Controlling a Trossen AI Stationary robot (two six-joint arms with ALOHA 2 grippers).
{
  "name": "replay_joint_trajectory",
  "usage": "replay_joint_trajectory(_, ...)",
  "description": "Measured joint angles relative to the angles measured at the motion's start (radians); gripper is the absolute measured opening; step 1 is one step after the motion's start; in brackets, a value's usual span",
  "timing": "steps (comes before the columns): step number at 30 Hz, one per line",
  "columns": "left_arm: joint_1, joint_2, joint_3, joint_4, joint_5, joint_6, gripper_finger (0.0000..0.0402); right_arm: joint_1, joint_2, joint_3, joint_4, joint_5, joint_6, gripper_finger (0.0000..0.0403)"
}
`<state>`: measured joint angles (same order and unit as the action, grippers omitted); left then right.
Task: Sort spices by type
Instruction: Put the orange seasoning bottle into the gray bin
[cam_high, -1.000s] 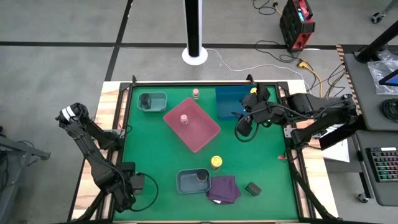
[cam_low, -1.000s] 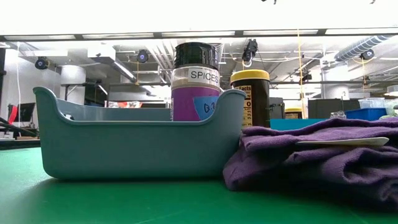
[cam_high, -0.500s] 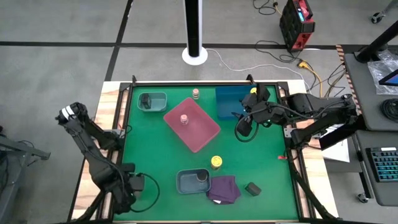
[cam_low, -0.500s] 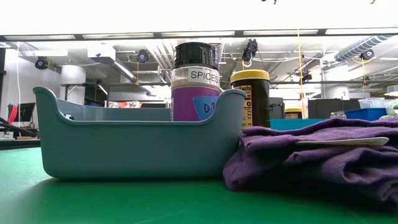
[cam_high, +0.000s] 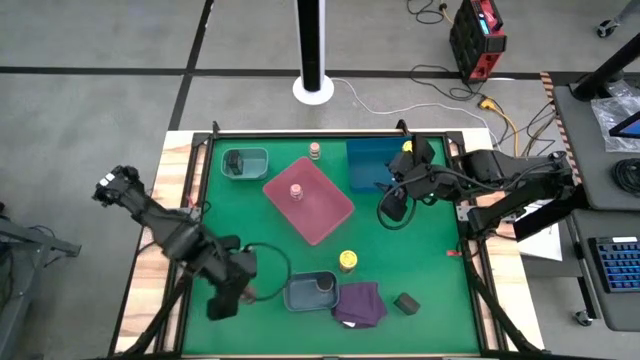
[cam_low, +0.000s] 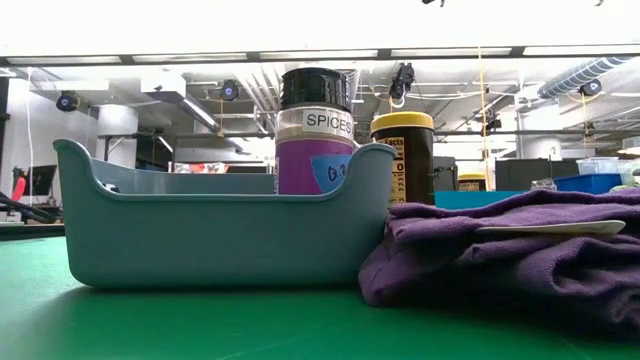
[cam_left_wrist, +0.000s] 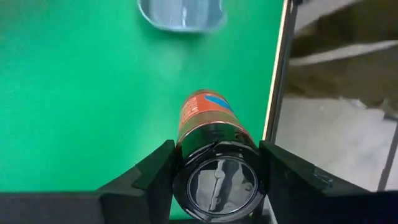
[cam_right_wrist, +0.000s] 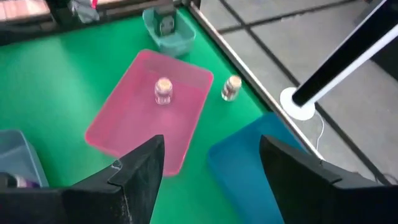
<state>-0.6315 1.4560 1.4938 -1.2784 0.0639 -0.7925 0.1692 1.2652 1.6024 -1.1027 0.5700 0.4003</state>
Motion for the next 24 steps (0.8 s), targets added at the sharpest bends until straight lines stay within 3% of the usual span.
replay_joint_trajectory(12,0.174,0.256,0.332,-0.133,-0.010,0.208,0.0184,0.000,-0.036,0.006,-0.259,-0.090,0.137,0.0229)
replay_joint_trajectory(17,0.201,0.347,0.474,-0.201,-0.029,0.285,0.0184,0.000,-0.073,0.006,-0.277,-0.107,0.153,0.0220)
replay_joint_trajectory(24,0.229,0.428,0.562,-0.244,-0.029,0.334,0.0184,0.000,-0.127,0.007,-0.277,-0.107,0.173,0.0220)
